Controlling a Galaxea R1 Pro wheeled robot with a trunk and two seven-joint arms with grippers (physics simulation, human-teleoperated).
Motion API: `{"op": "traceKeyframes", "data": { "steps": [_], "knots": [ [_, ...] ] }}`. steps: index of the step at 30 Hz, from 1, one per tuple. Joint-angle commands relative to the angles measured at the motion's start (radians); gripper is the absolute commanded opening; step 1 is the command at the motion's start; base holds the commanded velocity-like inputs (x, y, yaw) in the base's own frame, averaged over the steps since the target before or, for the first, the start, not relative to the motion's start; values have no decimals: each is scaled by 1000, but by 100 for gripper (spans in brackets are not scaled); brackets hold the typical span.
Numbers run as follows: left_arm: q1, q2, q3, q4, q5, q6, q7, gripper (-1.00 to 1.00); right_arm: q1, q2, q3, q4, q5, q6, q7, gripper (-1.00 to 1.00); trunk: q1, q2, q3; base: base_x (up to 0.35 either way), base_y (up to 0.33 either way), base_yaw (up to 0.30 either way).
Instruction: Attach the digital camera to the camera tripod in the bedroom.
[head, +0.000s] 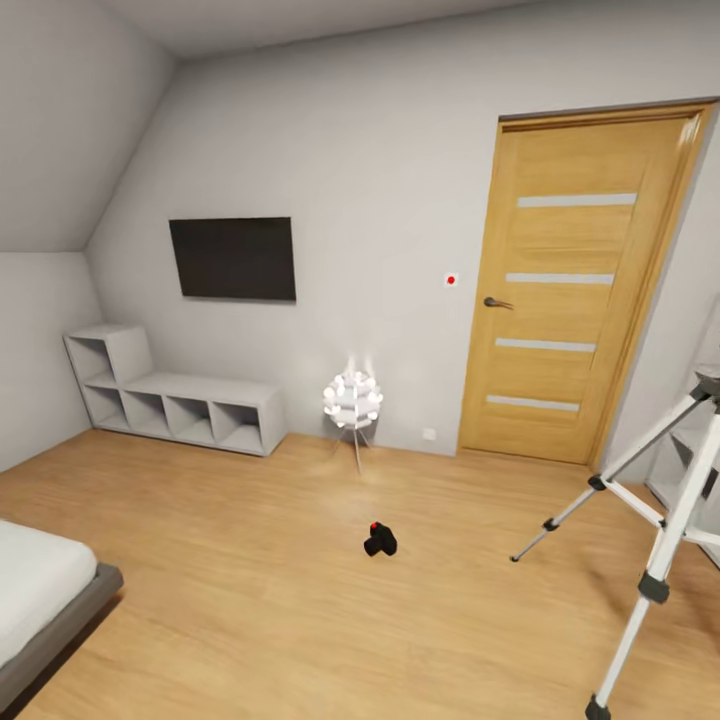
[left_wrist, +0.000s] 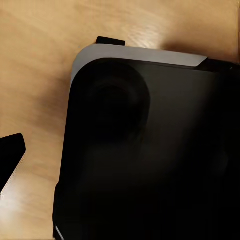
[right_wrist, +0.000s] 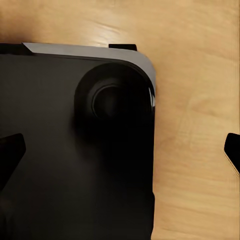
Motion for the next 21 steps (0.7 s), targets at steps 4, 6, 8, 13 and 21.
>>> {"op": "traceKeyframes", "data": {
  "steps": [4,6,8,13,21],
  "knots": [
    [0,0,-1,-2,6,-1,0,100,0,0,1,0,0,-2,0,100,1,0,-1,326,0,0],
    [0,0,-1,-2,6,-1,0,100,0,0,1,0,0,0,0,100,1,0,-1,326,0,0],
    [0,0,-1,-2,6,-1,0,100,0,0,1,0,0,1,0,100,1,0,-1,326,0,0],
    [0,0,-1,-2,6,-1,0,100,0,1,1,0,0,0,0,100,1,0,-1,326,0,0],
    [0,0,-1,-2,6,-1,0,100,0,1,1,0,0,0,0,100,1,0,-1,326,0,0]
  ]
}}
